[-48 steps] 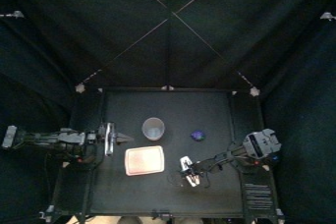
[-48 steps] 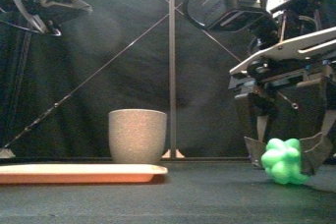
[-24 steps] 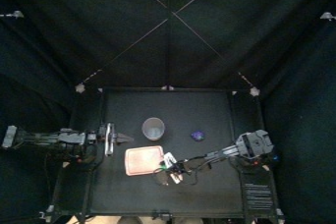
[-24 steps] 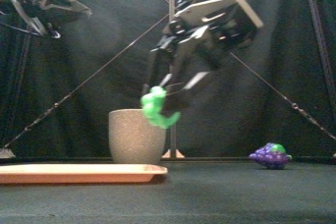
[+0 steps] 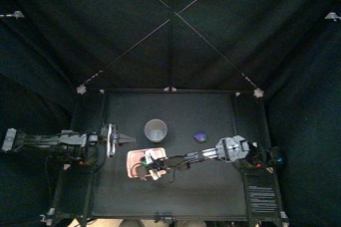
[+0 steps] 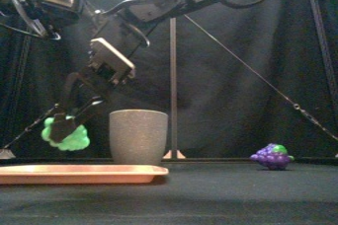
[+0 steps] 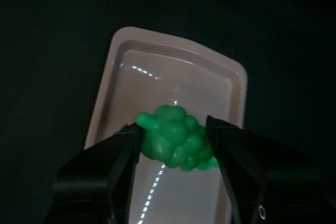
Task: Pick the green grapes then place it on the pink plate
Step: Place green grapes on the pink plate
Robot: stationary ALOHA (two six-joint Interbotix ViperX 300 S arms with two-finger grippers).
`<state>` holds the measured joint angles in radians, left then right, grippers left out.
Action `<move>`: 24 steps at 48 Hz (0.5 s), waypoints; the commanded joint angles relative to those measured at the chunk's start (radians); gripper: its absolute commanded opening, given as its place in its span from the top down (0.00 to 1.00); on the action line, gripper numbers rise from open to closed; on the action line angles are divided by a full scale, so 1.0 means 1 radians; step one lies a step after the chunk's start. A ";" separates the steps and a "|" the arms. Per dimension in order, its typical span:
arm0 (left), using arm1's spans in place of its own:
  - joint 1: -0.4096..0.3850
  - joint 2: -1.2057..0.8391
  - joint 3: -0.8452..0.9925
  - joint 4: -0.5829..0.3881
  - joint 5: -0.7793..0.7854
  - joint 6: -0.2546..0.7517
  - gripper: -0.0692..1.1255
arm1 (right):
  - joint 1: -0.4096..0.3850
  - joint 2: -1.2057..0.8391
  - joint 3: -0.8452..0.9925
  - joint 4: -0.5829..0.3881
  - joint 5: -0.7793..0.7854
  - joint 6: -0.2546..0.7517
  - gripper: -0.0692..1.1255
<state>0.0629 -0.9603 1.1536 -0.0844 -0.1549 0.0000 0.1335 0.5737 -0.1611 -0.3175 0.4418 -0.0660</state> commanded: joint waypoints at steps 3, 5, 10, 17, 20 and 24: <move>0.000 0.000 -0.014 0.000 0.000 0.000 0.87 | -0.002 -0.003 -0.044 0.057 0.023 -0.002 0.44; 0.000 0.000 -0.014 0.000 0.003 0.000 0.87 | 0.000 -0.002 -0.044 0.063 0.028 -0.002 0.44; 0.000 0.000 -0.014 0.000 0.005 0.000 0.87 | -0.002 -0.015 -0.038 0.067 0.032 -0.002 0.44; -0.002 0.000 -0.012 0.000 0.005 0.000 0.87 | -0.011 -0.021 -0.035 0.078 0.066 0.003 0.39; -0.002 0.000 -0.012 -0.002 0.005 0.000 0.87 | -0.015 -0.021 -0.035 0.091 0.077 0.005 0.33; -0.002 0.000 -0.012 -0.002 0.005 0.000 0.87 | -0.020 -0.020 -0.038 0.091 0.077 0.011 0.24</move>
<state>0.0614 -0.9618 1.1551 -0.0844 -0.1442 -0.0015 0.1258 0.6029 -0.1779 -0.2286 0.5185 -0.0583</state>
